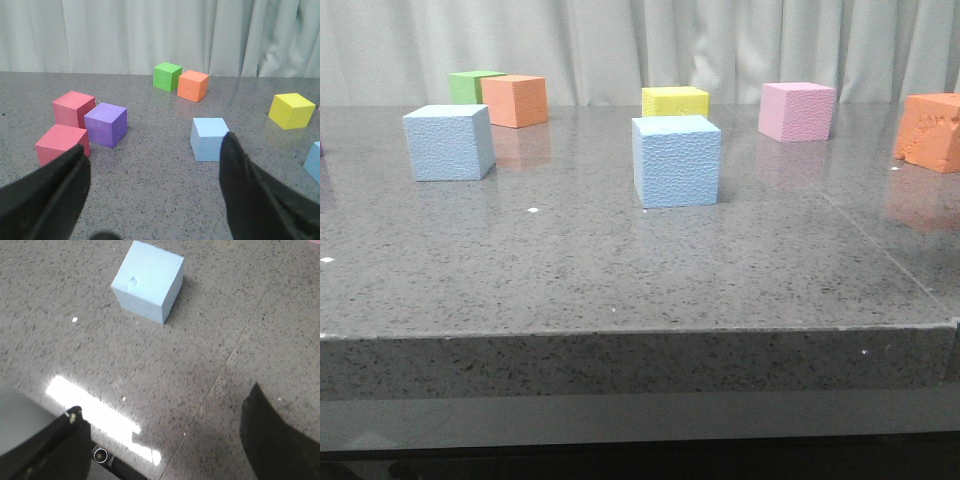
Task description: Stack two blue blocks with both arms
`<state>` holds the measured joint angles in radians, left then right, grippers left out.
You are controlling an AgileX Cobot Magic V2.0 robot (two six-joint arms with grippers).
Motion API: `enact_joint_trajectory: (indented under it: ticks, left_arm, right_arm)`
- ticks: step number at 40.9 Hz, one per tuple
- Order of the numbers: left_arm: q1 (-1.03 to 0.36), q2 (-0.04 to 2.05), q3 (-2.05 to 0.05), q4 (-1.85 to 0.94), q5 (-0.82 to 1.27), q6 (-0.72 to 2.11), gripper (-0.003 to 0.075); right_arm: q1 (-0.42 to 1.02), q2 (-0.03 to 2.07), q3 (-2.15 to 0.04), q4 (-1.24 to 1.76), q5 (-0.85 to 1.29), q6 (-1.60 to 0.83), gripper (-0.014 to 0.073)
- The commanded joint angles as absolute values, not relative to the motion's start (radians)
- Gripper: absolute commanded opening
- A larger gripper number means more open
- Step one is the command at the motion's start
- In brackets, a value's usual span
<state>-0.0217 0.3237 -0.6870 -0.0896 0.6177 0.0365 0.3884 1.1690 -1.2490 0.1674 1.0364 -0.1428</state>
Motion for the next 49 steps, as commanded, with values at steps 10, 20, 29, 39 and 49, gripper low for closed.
enact_joint_trajectory:
  ticks: [10,20,29,39,49]
  left_arm:
    - [-0.019,0.341,-0.711,-0.099,0.530,0.028,0.0533]
    - [-0.019,0.341,-0.711,-0.099,0.530,0.028,0.0533]
    - [-0.019,0.341,-0.711,-0.099,0.530,0.028,0.0533]
    - [-0.019,0.341,-0.711,-0.099,0.528,0.028,0.0533]
    - [-0.021,0.341,-0.711,-0.099,0.528,0.028,0.0533]
  right_arm:
    - [0.380,0.811,-0.997,0.196,0.815,-0.176,0.0613]
    - [0.380,0.626,-0.887,0.196,0.781,-0.176,0.0613]
    - [0.380,0.605,-0.881,0.196,0.813,-0.176,0.0613]
    - [0.380,0.605,-0.881,0.196,0.834,-0.176,0.0613]
    - [0.380,0.605,-0.881,0.196,0.834,-0.176,0.0613]
